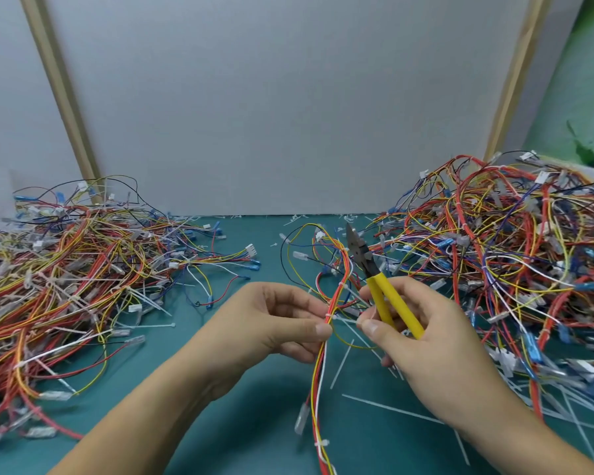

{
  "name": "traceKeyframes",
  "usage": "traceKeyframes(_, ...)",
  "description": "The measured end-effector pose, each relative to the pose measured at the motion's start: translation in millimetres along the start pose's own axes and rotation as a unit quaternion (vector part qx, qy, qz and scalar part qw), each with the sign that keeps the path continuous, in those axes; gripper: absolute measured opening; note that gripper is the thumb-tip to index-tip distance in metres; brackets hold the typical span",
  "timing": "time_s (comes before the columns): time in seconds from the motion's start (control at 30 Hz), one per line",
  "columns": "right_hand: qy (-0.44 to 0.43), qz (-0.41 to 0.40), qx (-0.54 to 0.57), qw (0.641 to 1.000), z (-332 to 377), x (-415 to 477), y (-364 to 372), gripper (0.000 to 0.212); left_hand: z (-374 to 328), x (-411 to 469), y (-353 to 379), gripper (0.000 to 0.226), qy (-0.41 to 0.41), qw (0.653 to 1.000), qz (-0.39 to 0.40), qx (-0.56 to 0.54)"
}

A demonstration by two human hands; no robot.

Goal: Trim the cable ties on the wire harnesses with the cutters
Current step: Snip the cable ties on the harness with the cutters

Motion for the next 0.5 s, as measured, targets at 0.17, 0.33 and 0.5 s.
traceKeyframes(0.17,-0.031,-0.021,0.082,0.996,18,-10,-12,0.020,-1,2,-22,0.012,0.024,0.993,-0.113,-0.014)
traceKeyframes(0.33,0.015,0.073,0.086,0.994,18,-20,11,0.046,-3,3,-43,0.011,0.054,0.975,-0.213,-0.038)
traceKeyframes(0.5,0.109,0.143,0.031,0.983,-1,-21,37,0.045,-6,3,-42,0.013,0.077,0.972,-0.220,-0.042)
Point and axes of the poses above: each hand's wrist, its own x-axis towards the middle knuckle, its own y-axis out of the palm, z = x × y, the point moved 8 cm from there along x, towards the middle knuckle, and after that the axes turned 15 degrees about y, right-handed, at the moved point
